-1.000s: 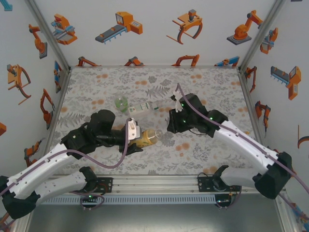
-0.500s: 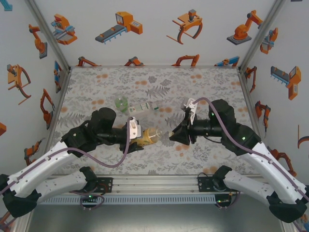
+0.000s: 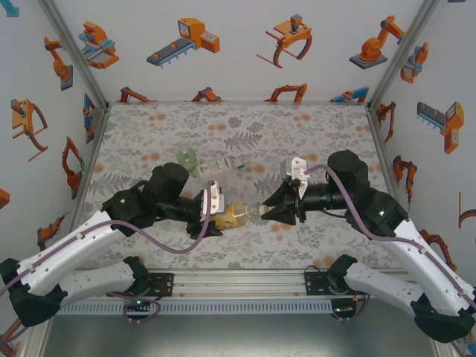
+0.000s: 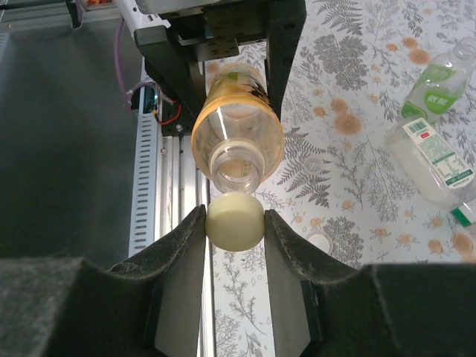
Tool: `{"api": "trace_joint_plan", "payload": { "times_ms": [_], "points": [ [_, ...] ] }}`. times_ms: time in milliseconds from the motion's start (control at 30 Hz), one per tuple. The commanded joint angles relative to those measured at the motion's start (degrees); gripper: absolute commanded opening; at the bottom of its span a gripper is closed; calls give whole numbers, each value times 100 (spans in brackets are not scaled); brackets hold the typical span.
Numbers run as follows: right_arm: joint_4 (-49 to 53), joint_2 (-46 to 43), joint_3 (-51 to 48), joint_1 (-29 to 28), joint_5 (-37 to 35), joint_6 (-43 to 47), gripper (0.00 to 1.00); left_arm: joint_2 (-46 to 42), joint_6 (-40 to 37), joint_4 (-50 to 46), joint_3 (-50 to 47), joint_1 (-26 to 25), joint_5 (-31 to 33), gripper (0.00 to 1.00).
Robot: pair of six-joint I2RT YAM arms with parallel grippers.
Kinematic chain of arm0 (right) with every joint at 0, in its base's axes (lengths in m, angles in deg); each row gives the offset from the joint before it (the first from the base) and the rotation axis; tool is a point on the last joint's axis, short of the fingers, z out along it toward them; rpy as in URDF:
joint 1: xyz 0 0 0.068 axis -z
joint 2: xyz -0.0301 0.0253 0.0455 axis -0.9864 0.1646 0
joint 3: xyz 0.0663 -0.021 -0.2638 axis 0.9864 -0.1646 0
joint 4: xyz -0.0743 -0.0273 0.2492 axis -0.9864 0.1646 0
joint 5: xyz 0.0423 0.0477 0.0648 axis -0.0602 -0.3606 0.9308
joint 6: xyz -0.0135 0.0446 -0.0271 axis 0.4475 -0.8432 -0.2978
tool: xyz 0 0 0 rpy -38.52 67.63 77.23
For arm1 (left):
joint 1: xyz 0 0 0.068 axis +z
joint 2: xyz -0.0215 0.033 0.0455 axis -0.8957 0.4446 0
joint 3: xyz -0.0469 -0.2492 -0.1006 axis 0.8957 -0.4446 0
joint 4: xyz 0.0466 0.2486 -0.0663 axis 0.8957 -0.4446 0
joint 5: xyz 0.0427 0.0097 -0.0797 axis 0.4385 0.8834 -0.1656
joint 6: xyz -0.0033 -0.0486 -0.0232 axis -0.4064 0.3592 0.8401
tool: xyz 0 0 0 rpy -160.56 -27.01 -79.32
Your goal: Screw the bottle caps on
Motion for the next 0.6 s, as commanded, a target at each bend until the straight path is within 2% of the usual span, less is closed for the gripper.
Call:
{"api": "trace_joint_plan", "payload": {
  "times_ms": [0, 567],
  "points": [
    [-116, 71, 186, 28, 305, 241, 0, 48, -104, -63, 228, -50, -241, 0],
    [-312, 254, 200, 18, 497, 298, 0, 190, -60, -70, 315, -142, -294, 0]
  ]
}}
